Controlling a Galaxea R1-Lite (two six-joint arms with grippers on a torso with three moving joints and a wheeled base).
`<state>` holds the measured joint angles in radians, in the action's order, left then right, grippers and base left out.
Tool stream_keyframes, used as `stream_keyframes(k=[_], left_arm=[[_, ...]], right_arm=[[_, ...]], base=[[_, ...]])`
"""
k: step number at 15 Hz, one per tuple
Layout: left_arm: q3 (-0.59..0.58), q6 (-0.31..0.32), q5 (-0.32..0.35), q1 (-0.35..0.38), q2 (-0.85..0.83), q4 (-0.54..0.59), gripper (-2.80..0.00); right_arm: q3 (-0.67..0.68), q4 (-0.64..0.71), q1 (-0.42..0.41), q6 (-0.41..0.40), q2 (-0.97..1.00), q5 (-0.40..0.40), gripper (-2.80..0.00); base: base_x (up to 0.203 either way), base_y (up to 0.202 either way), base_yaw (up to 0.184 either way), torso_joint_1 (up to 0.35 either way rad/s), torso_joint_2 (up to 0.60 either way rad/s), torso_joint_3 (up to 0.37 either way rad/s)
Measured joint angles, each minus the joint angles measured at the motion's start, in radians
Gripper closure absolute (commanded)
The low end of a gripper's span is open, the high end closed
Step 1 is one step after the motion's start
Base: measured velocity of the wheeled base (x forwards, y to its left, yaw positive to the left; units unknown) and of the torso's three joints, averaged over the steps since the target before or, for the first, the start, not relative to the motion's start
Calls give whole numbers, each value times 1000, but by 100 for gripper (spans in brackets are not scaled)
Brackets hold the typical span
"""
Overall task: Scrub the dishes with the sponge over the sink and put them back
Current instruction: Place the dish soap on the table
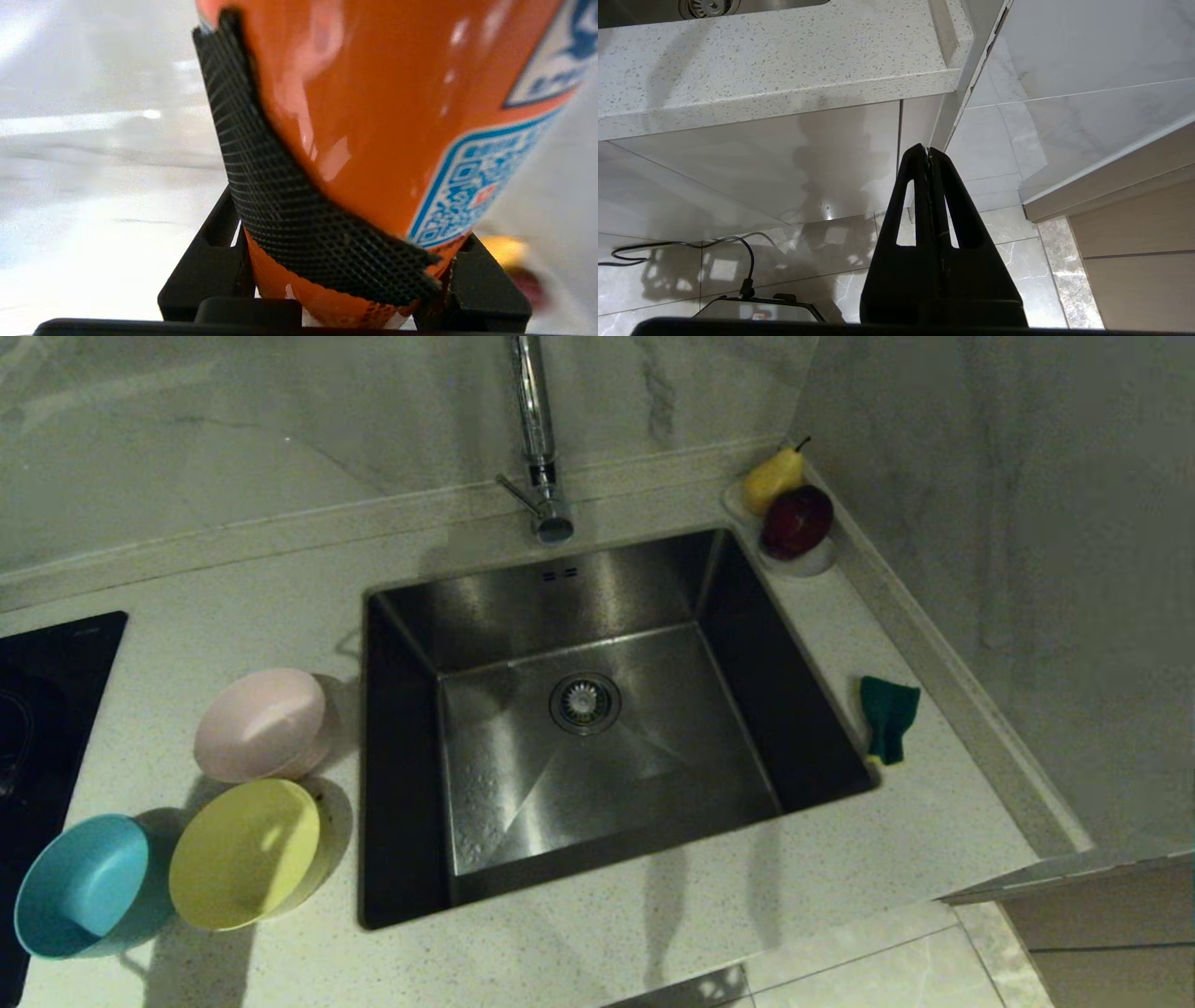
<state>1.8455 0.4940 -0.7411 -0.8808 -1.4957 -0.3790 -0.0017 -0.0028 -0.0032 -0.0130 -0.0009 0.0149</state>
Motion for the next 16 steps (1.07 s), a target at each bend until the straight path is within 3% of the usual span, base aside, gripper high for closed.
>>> stream_keyframes(k=[4,8,10,12,16], left_arm=[[-9,-165,161,311,81,184,0],[-28,-355,335,720,132,261,0],[-77,-469,392,886,151,292,0],[-138,-573,409,995,161,304,0],[-292,-632,411,1150,158,230,0]], right_arm=[[0,0,0,0,0,0,0],[0,0,0,0,0,0,0],[0,0,0,0,0,0,0],[0,0,0,0,0,0,0],[0,0,0,0,0,0,0]], base=[[0,0,0,0,0,0],[0,0,0,0,0,0],[0,0,0,0,0,0],[0,0,0,0,0,0],[0,0,0,0,0,0]])
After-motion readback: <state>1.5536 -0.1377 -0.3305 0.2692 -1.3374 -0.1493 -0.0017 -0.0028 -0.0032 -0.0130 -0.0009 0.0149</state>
